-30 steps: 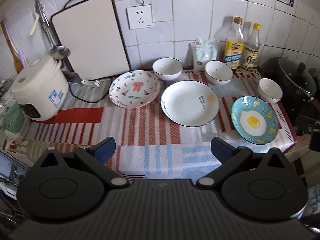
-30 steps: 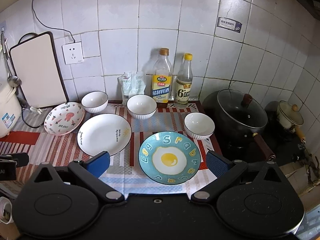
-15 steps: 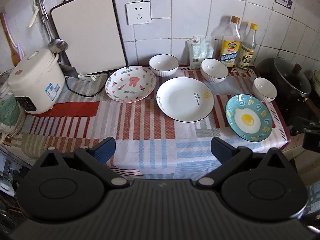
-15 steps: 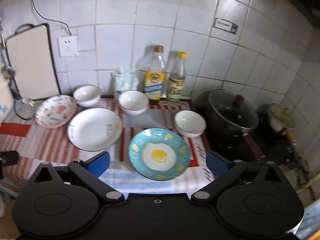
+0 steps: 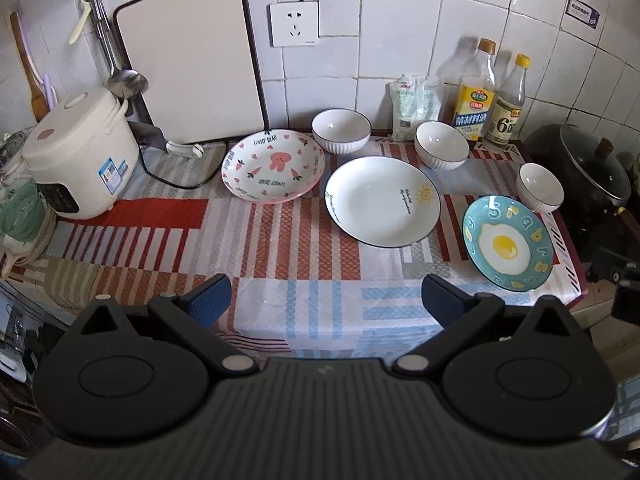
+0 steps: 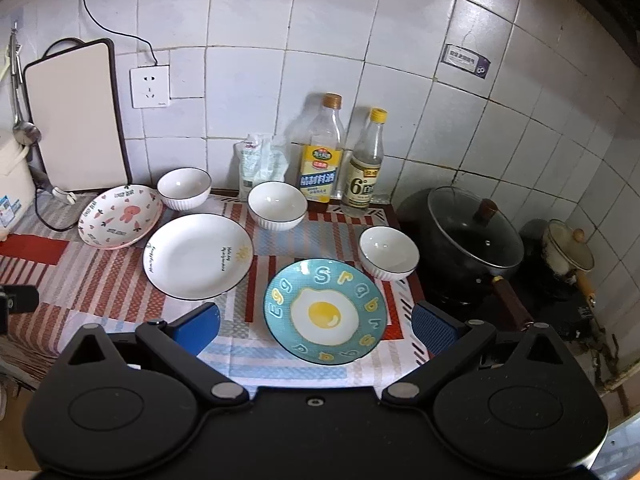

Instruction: Organize plates and bowls

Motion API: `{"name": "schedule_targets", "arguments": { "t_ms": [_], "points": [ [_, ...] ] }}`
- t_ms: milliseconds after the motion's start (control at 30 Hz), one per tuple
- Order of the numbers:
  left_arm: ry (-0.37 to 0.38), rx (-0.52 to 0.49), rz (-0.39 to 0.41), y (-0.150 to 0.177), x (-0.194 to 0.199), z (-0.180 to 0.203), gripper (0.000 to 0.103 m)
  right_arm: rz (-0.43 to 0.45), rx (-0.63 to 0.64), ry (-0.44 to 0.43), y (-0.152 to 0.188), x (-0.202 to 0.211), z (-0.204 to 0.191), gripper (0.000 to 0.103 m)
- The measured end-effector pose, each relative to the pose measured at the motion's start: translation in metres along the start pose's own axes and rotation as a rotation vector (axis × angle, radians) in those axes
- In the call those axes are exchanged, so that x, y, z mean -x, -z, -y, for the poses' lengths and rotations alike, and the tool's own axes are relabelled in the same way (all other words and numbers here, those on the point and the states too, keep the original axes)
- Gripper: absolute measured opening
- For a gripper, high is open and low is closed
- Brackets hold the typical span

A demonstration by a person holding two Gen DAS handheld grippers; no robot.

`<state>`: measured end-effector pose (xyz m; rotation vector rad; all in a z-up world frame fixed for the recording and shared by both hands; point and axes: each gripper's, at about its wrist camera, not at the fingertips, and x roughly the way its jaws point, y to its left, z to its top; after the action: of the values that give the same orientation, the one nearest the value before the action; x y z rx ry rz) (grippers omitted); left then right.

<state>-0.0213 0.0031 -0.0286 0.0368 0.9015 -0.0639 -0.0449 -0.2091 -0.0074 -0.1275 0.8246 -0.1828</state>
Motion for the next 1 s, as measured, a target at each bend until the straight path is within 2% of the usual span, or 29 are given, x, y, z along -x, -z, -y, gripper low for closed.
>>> {"name": "schedule_targets", "arguments": {
  "t_ms": [633,733,833,900,1000],
  "points": [
    [-0.013,-0.077,0.01,-0.007,0.005,0.013,0.103,0.026,0.004,-0.016,0.004,-0.008,-0.002,0.103],
    [-0.023,-0.13,0.001,-0.008,0.004,0.016,0.096,0.066,0.023,-0.067,0.005,-0.005,-0.002,0.103],
    [-0.038,-0.164,0.019,-0.015,0.005,0.014,0.095,0.118,0.009,-0.146,0.003,-0.002,0.001,0.103],
    [-0.011,-0.163,0.01,-0.024,0.003,0.009,0.095,0.148,0.034,-0.203,0.0,-0.005,-0.001,0.103],
    [0.056,-0.148,0.011,-0.04,-0.006,0.001,0.095,0.197,0.077,-0.241,-0.003,-0.015,-0.005,0.103]
  ]
}}
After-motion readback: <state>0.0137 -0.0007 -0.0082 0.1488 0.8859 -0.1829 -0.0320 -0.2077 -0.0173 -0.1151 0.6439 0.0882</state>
